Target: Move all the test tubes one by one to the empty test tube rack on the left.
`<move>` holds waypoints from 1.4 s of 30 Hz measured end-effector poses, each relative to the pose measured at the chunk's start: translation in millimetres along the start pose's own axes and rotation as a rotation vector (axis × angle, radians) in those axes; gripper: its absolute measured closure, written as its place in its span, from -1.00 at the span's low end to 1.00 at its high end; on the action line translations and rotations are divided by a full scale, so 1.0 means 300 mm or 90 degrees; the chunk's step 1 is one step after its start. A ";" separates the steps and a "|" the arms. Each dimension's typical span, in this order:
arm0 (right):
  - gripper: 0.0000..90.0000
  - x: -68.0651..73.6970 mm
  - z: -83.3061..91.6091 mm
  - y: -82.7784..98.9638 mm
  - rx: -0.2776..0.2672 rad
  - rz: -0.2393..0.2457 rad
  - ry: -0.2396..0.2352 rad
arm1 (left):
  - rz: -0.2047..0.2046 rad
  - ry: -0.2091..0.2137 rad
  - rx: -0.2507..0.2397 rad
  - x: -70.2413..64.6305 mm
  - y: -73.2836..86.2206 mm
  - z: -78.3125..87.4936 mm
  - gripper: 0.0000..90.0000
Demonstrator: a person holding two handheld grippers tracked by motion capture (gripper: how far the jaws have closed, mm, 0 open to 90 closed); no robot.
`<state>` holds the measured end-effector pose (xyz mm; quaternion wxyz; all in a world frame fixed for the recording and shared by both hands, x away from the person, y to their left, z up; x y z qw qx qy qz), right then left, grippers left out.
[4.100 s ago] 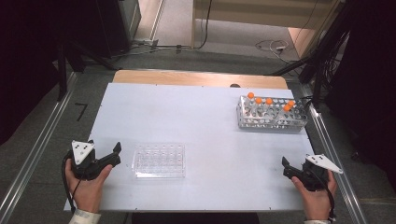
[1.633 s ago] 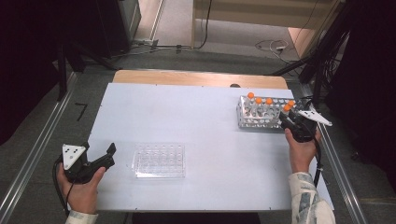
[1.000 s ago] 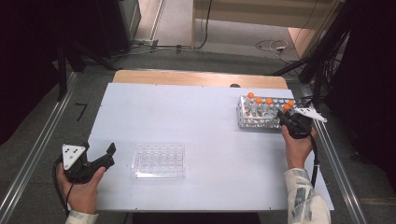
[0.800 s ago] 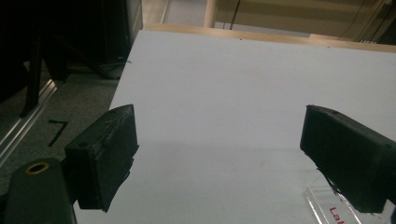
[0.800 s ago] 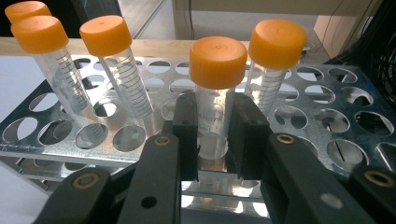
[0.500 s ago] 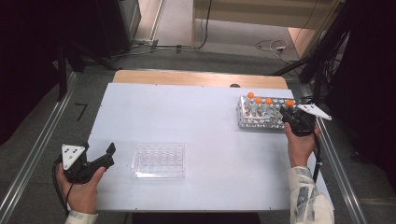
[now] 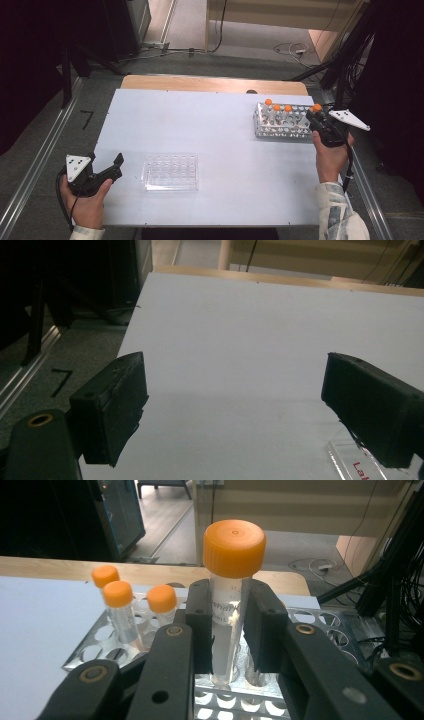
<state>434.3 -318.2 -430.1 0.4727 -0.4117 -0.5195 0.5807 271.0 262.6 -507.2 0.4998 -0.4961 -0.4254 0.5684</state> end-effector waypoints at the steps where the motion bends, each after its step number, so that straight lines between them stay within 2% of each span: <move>1: 0.61 0.004 0.010 -0.005 -0.001 0.000 -0.003 | 0.000 0.000 0.000 0.000 0.000 0.000 -0.75; 8: 0.61 0.040 0.074 -0.025 -0.009 0.007 -0.032 | 0.009 0.004 -0.002 -0.003 -0.008 0.002 -0.75; 11: 0.61 0.074 0.114 -0.010 -0.005 0.008 -0.056 | 0.012 0.007 -0.003 -0.007 -0.017 0.006 -0.75; 14: 0.61 0.093 0.131 0.002 -0.003 0.010 -0.068 | 0.012 0.009 -0.004 -0.016 -0.023 0.011 -0.75; 16: 0.61 0.130 0.156 0.021 0.001 0.015 -0.090 | 0.015 0.013 -0.004 -0.023 -0.026 0.014 -0.76; 19: 0.61 0.154 0.171 0.032 0.002 0.013 -0.104 | 0.018 0.020 -0.001 -0.034 -0.030 0.016 -0.75; 20: 0.61 0.179 0.183 0.041 0.002 0.008 -0.118 | 0.018 0.022 0.003 -0.038 -0.029 0.016 -0.76; 21: 0.61 0.179 0.183 0.041 0.002 0.008 -0.118 | 0.016 0.025 0.005 -0.041 -0.028 0.016 -0.76; 22: 0.61 0.206 0.191 0.054 0.011 0.012 -0.130 | 0.019 0.030 0.007 -0.046 -0.028 0.015 -0.75; 29: 0.61 0.272 0.203 0.075 0.026 0.012 -0.162 | 0.030 0.055 0.008 -0.071 -0.046 0.011 -0.73; 34: 0.61 0.313 0.216 0.082 0.031 0.013 -0.182 | 0.027 0.079 0.011 -0.113 -0.060 0.009 -0.72; 36: 0.61 0.331 0.220 0.085 0.033 0.015 -0.191 | 0.024 0.100 0.016 -0.145 -0.068 0.007 -0.71; 37: 0.61 0.340 0.221 0.087 0.034 0.015 -0.196 | 0.024 0.100 0.016 -0.145 -0.068 0.007 -0.71; 39: 0.61 0.359 0.224 0.091 0.037 0.016 -0.205 | 0.031 0.118 0.019 -0.173 -0.073 0.006 -0.69; 41: 0.61 0.371 0.225 0.093 0.038 0.017 -0.211 | 0.024 0.133 0.022 -0.203 -0.080 0.003 -0.69; 42: 0.61 0.394 0.227 0.098 0.042 0.020 -0.222 | 0.019 0.140 0.022 -0.219 -0.083 0.000 -0.69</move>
Point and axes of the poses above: each handheld gripper's, and its own axes: z roughly backward along the jaws, y roughly out of its underside, x roughly to its left, the point moved 8 cm from there along -z, roughly forward along the jaws, and after that the axes turned 13 degrees about -x, right-handed, at the moved point
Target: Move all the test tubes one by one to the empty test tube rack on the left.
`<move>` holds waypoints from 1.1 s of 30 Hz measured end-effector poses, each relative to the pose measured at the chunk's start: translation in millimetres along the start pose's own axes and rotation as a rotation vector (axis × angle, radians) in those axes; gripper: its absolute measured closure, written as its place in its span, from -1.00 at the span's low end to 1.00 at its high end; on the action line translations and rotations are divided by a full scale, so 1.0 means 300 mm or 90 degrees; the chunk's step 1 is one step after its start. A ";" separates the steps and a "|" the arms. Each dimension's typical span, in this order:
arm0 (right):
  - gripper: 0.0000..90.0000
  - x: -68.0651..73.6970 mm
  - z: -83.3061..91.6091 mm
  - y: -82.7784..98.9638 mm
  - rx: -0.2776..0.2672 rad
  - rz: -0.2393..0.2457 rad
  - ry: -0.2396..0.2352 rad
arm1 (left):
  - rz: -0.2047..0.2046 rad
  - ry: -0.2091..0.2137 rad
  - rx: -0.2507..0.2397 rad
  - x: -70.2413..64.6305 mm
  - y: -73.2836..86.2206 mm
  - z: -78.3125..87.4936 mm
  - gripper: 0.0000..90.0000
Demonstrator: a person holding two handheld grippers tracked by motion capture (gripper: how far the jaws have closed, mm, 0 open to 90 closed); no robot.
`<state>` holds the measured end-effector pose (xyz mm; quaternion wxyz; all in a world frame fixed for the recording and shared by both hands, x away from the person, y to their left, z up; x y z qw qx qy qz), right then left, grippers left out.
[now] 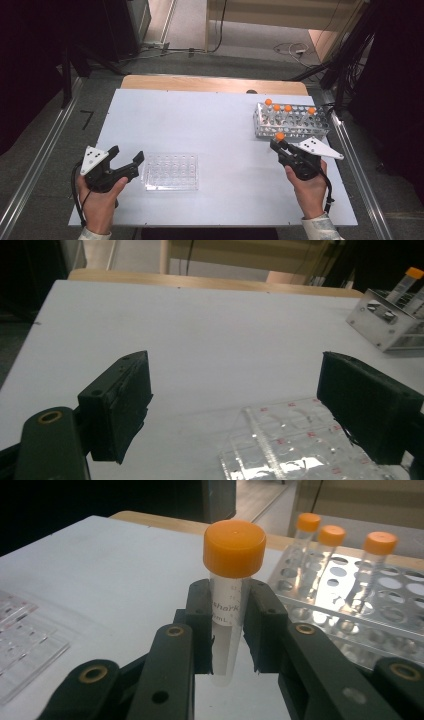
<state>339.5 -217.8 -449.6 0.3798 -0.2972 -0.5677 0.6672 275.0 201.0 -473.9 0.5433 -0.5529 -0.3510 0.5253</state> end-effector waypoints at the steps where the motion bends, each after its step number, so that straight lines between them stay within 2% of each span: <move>1: 0.61 0.000 0.000 0.000 0.000 0.000 0.000 | -0.003 0.009 0.001 -0.016 -0.002 -0.006 -0.69; 3: 0.61 0.034 -0.010 0.006 0.005 0.005 -0.017 | -0.018 0.030 0.008 -0.061 -0.003 -0.026 -0.67; 4: 0.61 0.044 -0.013 0.008 0.007 0.006 -0.021 | -0.018 0.030 0.008 -0.061 -0.003 -0.026 -0.67; 6: 0.61 0.063 -0.019 0.013 0.010 0.010 -0.030 | -0.026 0.051 0.014 -0.102 -0.005 -0.046 -0.67; 7: 0.61 0.072 -0.022 0.016 0.012 0.011 -0.035 | -0.026 0.051 0.014 -0.102 -0.005 -0.046 -0.67; 10: 0.61 0.097 -0.030 0.024 0.018 0.015 -0.048 | -0.037 0.074 0.013 -0.148 -0.009 -0.063 -0.66; 11: 0.61 0.105 -0.032 0.027 0.020 0.014 -0.051 | -0.049 0.091 0.013 -0.181 -0.009 -0.074 -0.66; 12: 0.61 0.113 -0.034 0.030 0.023 0.015 -0.055 | -0.049 0.091 0.013 -0.181 -0.009 -0.074 -0.66; 14: 0.61 0.129 -0.039 0.036 0.028 0.018 -0.063 | -0.064 0.101 0.015 -0.212 -0.007 -0.087 -0.66; 22: 0.61 0.177 -0.047 0.052 0.043 0.027 -0.089 | -0.087 0.164 0.019 -0.349 -0.003 -0.128 -0.62; 28: 0.61 0.209 -0.050 0.062 0.048 0.032 -0.105 | -0.103 0.212 0.014 -0.471 -0.005 -0.155 -0.61; 33: 0.61 0.226 -0.051 0.067 0.050 0.034 -0.114 | -0.112 0.242 0.016 -0.543 0.001 -0.173 -0.61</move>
Point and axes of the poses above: each handheld gripper's, and its own axes: z roughly backward along the jaws, y roughly out of its underside, x roughly to its left, the point moved 8 cm from there along -z, roughly forward along the jaws, and after that the axes turned 13 degrees about -x, right-handed, at the moved point
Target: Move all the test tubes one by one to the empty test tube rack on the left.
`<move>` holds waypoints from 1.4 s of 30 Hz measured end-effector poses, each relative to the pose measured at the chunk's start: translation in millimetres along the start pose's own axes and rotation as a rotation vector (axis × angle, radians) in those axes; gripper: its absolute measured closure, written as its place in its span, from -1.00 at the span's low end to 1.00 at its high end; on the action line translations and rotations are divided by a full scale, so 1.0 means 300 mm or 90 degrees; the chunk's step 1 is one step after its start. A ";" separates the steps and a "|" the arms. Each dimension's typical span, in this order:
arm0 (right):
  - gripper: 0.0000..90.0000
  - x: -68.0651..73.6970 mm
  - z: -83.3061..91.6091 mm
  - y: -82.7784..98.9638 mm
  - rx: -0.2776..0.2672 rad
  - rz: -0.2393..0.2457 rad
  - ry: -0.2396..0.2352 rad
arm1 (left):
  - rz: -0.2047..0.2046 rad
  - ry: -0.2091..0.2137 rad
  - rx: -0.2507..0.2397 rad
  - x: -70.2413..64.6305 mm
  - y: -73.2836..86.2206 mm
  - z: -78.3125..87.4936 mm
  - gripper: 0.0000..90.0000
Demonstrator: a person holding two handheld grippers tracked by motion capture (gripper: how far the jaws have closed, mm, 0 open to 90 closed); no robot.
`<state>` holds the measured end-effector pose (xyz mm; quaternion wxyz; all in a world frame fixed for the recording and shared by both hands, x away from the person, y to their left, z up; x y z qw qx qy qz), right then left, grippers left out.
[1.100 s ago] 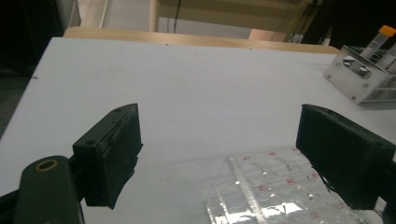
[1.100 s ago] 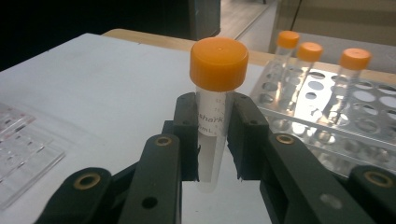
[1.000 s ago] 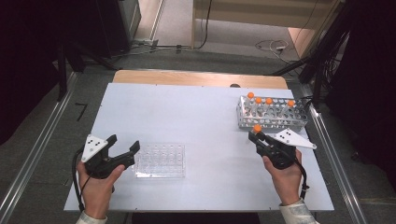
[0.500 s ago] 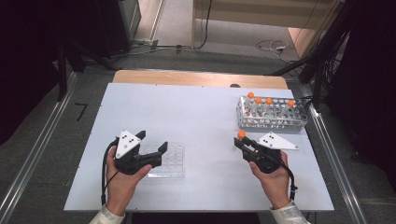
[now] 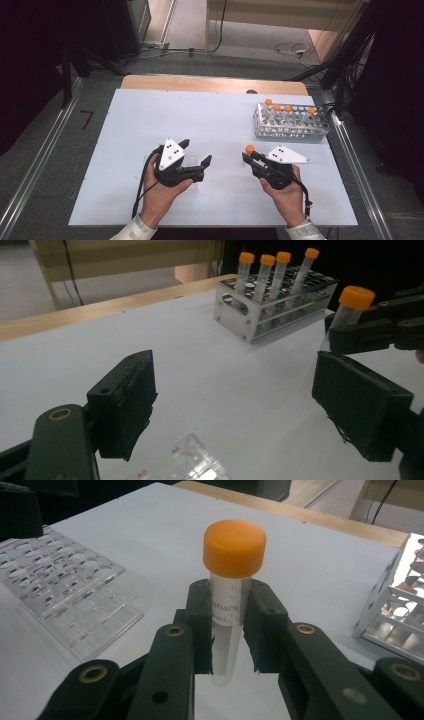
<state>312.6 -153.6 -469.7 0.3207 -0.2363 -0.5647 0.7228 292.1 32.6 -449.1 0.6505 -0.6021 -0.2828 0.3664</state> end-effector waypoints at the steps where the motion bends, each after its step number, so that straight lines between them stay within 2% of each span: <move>1: 0.61 0.008 -0.003 0.004 0.003 0.002 -0.004 | 0.000 0.005 0.001 -0.010 0.000 -0.007 -0.61; 8: 0.61 0.040 -0.019 0.022 0.015 0.009 -0.021 | -0.005 0.033 0.010 -0.065 0.009 -0.050 -0.53; 11: 0.61 0.050 -0.022 0.023 0.016 0.013 -0.026 | 0.006 0.057 0.010 -0.099 0.010 -0.075 -0.49; 14: 0.61 0.055 -0.023 0.025 0.019 0.014 -0.028 | 0.010 0.068 0.010 -0.116 0.007 -0.088 -0.47; 15: 0.61 0.060 -0.027 0.028 0.019 0.016 -0.032 | 0.013 0.083 0.008 -0.136 0.001 -0.101 -0.42; 16: 0.61 0.063 -0.028 0.031 0.021 0.015 -0.033 | 0.013 0.083 0.008 -0.136 0.001 -0.101 -0.40; 18: 0.61 0.068 -0.030 0.034 0.023 0.018 -0.036 | 0.011 0.105 0.014 -0.167 -0.006 -0.122 -0.36; 21: 0.61 0.078 -0.031 0.034 0.023 0.019 -0.041 | 0.007 0.116 0.012 -0.187 -0.014 -0.140 -0.22; 24: 0.61 0.084 -0.030 0.032 0.021 0.020 -0.046 | -0.001 0.122 0.017 -0.198 -0.008 -0.157 -0.09; 32: 0.61 0.089 -0.029 0.030 0.018 0.019 -0.051 | -0.002 0.134 0.024 -0.213 0.007 -0.180 0.16; 38: 0.61 0.093 -0.031 0.033 0.022 0.018 -0.053 | 0.008 0.145 0.023 -0.215 0.007 -0.181 0.47; 42: 0.61 0.095 -0.032 0.034 0.023 0.016 -0.053 | 0.008 0.146 0.023 -0.214 0.006 -0.178 0.54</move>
Point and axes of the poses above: each handheld gripper's, and its own axes: z roughly backward along the jaws, y roughly out of its underside, x roughly to its left, the point moved 8 cm from there along -z, roughly forward along the jaws, and after that the axes turned 13 degrees about -x, right-handed, at the moved point
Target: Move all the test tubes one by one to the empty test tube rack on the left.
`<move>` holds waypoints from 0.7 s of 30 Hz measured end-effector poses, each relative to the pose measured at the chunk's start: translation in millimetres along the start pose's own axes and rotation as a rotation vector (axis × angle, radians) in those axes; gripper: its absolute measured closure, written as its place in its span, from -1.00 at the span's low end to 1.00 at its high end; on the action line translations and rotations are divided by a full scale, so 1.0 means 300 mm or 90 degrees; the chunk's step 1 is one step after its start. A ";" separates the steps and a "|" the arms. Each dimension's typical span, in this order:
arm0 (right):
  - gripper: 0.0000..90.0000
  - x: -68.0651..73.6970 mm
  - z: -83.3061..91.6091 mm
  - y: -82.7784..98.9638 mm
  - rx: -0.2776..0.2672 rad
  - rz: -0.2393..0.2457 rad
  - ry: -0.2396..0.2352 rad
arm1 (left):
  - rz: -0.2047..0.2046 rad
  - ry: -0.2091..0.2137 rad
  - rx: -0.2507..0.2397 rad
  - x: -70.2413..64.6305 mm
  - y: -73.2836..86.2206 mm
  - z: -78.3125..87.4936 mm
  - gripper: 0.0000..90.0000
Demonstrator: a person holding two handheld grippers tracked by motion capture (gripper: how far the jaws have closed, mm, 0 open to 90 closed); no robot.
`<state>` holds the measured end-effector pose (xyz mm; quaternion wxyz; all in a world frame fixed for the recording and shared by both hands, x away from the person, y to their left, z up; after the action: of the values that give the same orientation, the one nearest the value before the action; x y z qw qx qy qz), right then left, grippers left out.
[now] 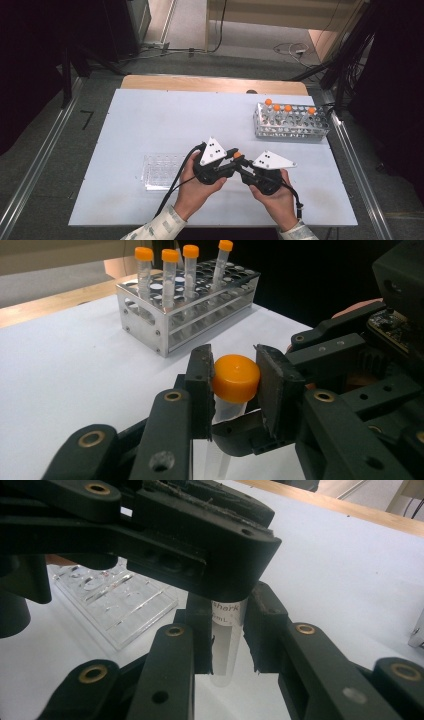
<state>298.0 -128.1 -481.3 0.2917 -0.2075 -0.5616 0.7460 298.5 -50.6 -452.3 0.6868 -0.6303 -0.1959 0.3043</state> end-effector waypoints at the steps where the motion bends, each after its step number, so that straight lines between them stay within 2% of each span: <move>1: 0.61 0.000 0.000 0.000 0.000 0.000 0.000 | -0.001 -0.001 0.000 0.001 0.000 0.001 0.54; 6: 0.58 -0.001 0.002 -0.002 -0.006 -0.009 -0.004 | 0.008 0.003 -0.005 0.003 -0.004 0.001 0.56; 13: 0.03 -0.007 0.004 -0.007 -0.023 -0.035 -0.012 | 0.021 0.003 -0.014 0.006 -0.021 0.013 0.56; 15: -0.03 -0.009 0.006 -0.007 -0.027 -0.035 -0.014 | 0.022 0.001 -0.016 0.011 -0.026 0.019 0.56; 16: -0.17 -0.010 0.009 -0.007 -0.032 -0.038 -0.014 | 0.021 -0.001 -0.016 0.013 -0.027 0.022 0.56; 17: -0.17 -0.010 0.009 -0.007 -0.032 -0.038 -0.014 | 0.022 0.000 -0.018 0.016 -0.030 0.026 0.56; 18: -0.27 -0.011 0.015 -0.003 -0.035 -0.038 -0.015 | 0.022 0.000 -0.019 0.018 -0.032 0.030 0.56; 21: -0.32 -0.011 0.028 0.004 -0.043 -0.037 -0.020 | 0.024 -0.002 -0.024 0.023 -0.040 0.044 0.56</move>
<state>294.9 -136.5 -480.2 0.2970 -0.1892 -0.5964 0.7213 297.0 -36.4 -439.6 0.6685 -0.6462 -0.1908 0.3148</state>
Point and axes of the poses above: each handheld gripper's, and its own axes: z roughly backward along the jaws, y roughly out of its underside, x roughly to its left, the point moved 8 cm from there along -z, roughly forward along the jaws, and after that the axes turned 13 degrees about -x, right-handed, at the moved point
